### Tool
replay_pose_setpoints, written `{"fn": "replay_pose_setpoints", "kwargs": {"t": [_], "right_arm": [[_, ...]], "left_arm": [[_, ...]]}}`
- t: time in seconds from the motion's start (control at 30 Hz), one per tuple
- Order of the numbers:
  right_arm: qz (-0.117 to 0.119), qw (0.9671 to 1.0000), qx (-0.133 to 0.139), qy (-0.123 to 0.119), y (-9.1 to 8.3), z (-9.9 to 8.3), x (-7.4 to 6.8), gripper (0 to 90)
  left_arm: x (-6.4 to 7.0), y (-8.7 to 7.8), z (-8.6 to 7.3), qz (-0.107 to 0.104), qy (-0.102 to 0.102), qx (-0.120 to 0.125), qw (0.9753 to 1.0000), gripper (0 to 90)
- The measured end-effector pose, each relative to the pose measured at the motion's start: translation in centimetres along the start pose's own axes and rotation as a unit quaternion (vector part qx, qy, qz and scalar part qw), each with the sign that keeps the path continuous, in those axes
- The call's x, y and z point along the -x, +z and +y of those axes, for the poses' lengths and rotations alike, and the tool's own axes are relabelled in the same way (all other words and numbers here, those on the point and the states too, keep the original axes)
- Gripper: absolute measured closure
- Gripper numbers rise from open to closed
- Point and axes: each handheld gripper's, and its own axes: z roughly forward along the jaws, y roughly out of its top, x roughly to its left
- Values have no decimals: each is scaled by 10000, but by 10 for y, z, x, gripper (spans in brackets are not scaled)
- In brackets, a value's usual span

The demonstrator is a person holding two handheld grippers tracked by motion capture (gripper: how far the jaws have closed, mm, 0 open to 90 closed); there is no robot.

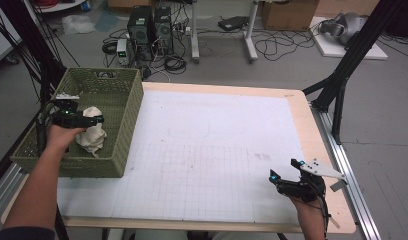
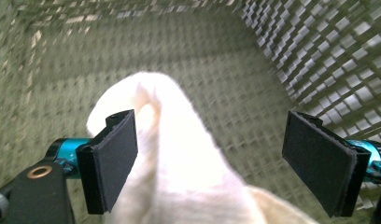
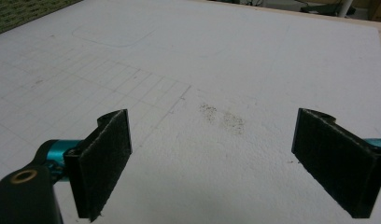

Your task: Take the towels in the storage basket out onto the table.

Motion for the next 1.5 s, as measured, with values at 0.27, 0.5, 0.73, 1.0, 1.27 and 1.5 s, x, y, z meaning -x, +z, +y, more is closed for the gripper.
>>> {"fn": "replay_pose_setpoints", "kwargs": {"t": [0.27,0.5,0.73,1.0,1.27,1.5], "right_arm": [[-10,10000,6,-44,-1,1,-3,112],[-31,10000,8,0,-1,0,-1,112],[-37,10000,9,37,-2,0,1,112],[-2,10000,-8,25,-2,0,1,112],[15,10000,42,42,-7,1,3,113],[16,10000,22,4,-7,1,3,116]], "left_arm": [[0,7,-5,314,101,-700,9970,240],[3,18,-11,330,158,-1397,9895,191],[5,25,-14,600,356,-1945,9784,266],[5,13,-6,604,208,-1780,9820,687],[-4,-11,1,455,-502,-624,9957,706],[5,-33,8,173,-426,366,9983,708]]}}
